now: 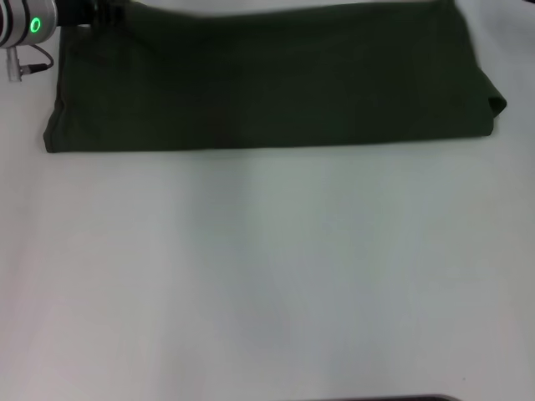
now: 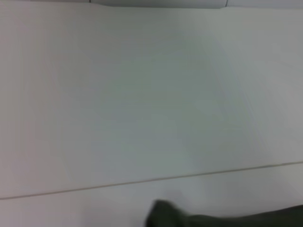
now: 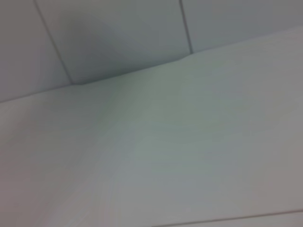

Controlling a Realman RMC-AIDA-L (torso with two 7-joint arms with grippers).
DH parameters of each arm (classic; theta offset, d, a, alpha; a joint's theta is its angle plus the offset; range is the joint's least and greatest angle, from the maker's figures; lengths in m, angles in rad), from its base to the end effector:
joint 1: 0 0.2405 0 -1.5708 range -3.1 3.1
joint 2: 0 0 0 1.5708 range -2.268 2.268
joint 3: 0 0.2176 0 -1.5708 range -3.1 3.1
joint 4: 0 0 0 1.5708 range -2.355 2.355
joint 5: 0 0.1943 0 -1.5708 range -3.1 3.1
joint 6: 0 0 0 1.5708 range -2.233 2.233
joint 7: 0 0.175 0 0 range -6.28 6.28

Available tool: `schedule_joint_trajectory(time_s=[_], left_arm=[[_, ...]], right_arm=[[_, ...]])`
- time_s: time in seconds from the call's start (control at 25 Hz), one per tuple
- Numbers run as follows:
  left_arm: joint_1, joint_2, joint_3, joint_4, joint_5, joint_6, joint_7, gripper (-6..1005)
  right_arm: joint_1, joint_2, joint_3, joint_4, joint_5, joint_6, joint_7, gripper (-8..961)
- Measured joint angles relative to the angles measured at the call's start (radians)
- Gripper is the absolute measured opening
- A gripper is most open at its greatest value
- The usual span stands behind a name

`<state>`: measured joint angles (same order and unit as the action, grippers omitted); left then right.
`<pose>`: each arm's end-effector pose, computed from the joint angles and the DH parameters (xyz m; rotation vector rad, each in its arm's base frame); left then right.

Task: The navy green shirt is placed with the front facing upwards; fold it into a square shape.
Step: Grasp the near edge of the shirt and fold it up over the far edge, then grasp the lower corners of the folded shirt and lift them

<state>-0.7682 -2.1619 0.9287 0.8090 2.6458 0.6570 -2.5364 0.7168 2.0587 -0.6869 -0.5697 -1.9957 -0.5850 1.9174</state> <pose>-0.2146 0.4456 0.0070 -1.9450 -1.1050 -0.1674 0.2640 0.4465 0.0472 -1.7785 1.1626 0.4972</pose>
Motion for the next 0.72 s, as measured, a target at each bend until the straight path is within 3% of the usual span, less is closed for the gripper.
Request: schedule_joint_trajectory(time_s=[0.04, 0.12, 0.28, 0.36, 0.52, 0.72], left_arm=[[0.0, 0.001, -0.005, 0.004, 0.0, 0.0, -0.001, 235], [0.0, 0.002, -0.011, 0.008, 0.0, 0.0, -0.002, 312], [0.007, 0.001, -0.03, 0.034, 0.002, 0.01, -0.002, 467], [0.021, -0.002, -0.031, 0.065, 0.001, 0.019, -0.003, 487], [0.063, -0.003, -0.031, 0.158, -0.041, 0.091, -0.004, 527], [0.065, 0.043, -0.113, 0.199, -0.108, 0.333, 0.013, 529]], right_arm=[[0.001, -0.003, 0.0, 0.001, 0.0, 0.008, 0.0, 114], [0.002, -0.009, -0.003, 0.002, 0.0, 0.032, 0.0, 336], [-0.004, -0.018, -0.005, -0.001, 0.0, 0.033, 0.008, 502], [-0.007, -0.02, -0.005, -0.007, 0.0, -0.009, 0.008, 585], [-0.016, -0.045, 0.0, -0.014, 0.004, -0.181, 0.018, 612], [-0.048, -0.086, 0.024, -0.043, 0.007, -0.403, 0.051, 666]])
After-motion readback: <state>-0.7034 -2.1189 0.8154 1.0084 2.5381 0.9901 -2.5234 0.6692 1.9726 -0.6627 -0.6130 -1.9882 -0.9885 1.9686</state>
